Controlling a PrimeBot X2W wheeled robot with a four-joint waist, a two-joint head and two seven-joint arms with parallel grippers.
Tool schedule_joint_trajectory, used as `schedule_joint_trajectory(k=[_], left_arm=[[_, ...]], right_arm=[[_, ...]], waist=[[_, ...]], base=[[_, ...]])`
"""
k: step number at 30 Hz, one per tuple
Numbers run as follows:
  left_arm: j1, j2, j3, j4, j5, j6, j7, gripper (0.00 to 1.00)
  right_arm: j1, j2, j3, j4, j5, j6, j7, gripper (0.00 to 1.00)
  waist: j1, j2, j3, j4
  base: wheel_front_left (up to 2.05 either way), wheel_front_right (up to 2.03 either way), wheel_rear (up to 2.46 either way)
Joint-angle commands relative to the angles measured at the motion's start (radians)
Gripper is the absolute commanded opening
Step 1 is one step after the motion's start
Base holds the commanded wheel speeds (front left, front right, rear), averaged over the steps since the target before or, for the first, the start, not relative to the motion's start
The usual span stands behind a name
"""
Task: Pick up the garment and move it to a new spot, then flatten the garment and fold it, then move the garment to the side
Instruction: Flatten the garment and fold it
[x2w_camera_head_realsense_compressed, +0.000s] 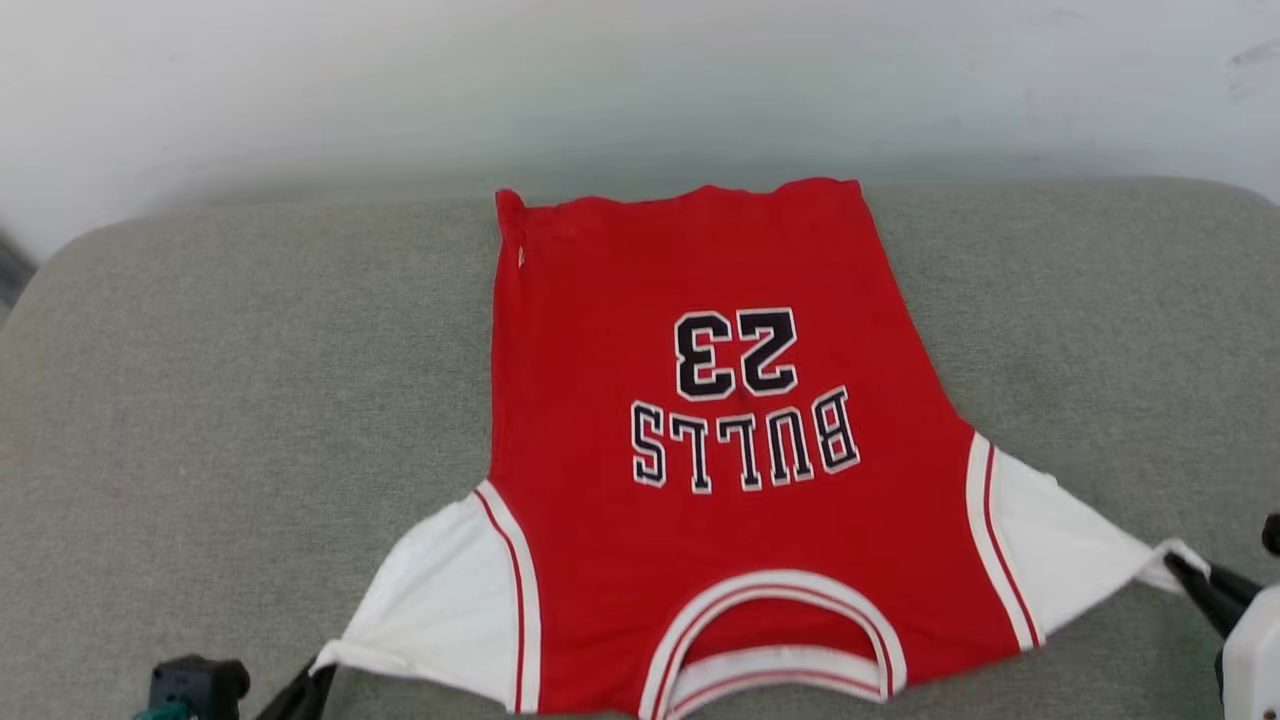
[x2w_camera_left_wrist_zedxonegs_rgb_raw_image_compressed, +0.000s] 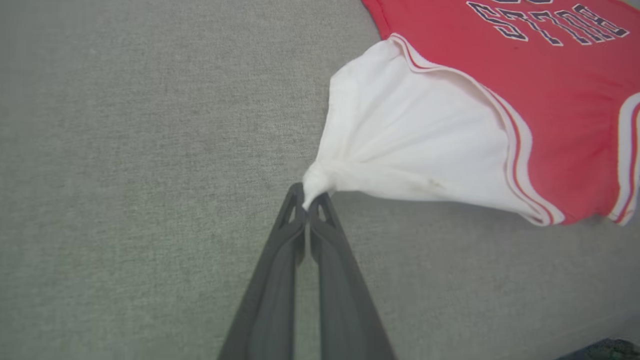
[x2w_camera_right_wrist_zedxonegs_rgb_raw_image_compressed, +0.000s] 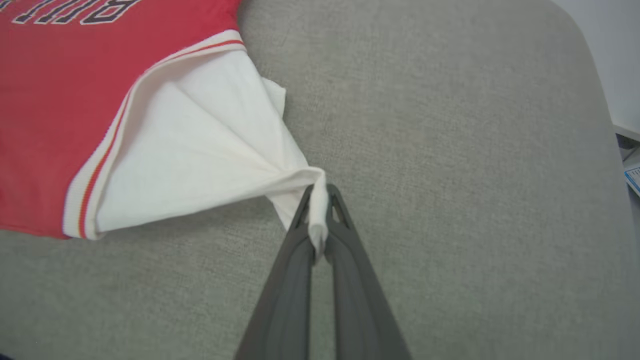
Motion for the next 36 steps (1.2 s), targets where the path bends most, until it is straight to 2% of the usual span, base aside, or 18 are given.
schedule_joint_trajectory(k=[1,8,15,16,17,22,26,32,36], left_arm=[[0.025,0.004,-0.001,-0.013,-0.008,0.010,0.004,0.00],[0.098,-0.006,-0.032,-0.053,-0.012,0.027,0.018,0.00],[0.090,-0.010,-0.038,-0.071,-0.019,0.027,0.028,0.00],[0.086,-0.008,-0.039,-0.077,-0.018,0.026,0.030,0.00],[0.082,-0.007,-0.040,-0.083,-0.018,0.024,0.033,0.00],[0.060,0.000,-0.048,-0.128,-0.015,0.011,0.046,0.00],[0.041,0.016,-0.047,-0.179,0.006,0.017,0.052,0.00],[0.028,0.023,-0.059,-0.299,0.025,0.029,0.071,0.00],[0.008,0.031,-0.076,-0.366,0.061,0.037,0.080,0.00]], right_arm=[[0.036,-0.014,-0.007,-0.006,0.002,-0.002,0.012,0.00],[0.163,-0.017,-0.041,-0.052,0.049,-0.002,0.089,0.00],[0.203,-0.011,-0.084,-0.096,0.079,-0.002,0.160,0.00],[0.199,-0.013,-0.094,-0.107,0.082,-0.002,0.172,0.66],[0.193,-0.018,-0.102,-0.116,0.084,-0.002,0.181,1.00],[0.173,-0.023,-0.159,-0.163,0.119,-0.001,0.246,1.00],[0.136,-0.016,-0.233,-0.248,0.152,-0.001,0.334,1.00],[0.027,-0.006,-0.350,-0.352,0.086,-0.001,0.507,1.00],[-0.090,0.030,-0.421,-0.387,0.059,-0.001,0.646,1.00]], waist=[[0.0003,0.0000,-0.007,-0.002],[0.0003,0.0000,-0.025,0.001],[0.0003,0.0000,-0.024,0.000],[0.0003,0.0000,-0.020,0.000],[0.0003,0.0000,-0.014,0.000],[0.0003,0.0000,0.023,0.017],[0.0003,0.0000,0.063,0.038],[0.0003,0.0000,0.144,0.085],[0.0003,0.0000,0.218,0.134]], base=[[0.00,0.00,0.00],[0.00,0.00,0.00],[0.00,0.00,0.00],[0.00,0.00,0.00],[0.00,0.00,0.00],[0.00,0.00,0.00],[0.00,0.00,0.00],[0.00,0.00,0.00],[0.00,0.00,0.00]])
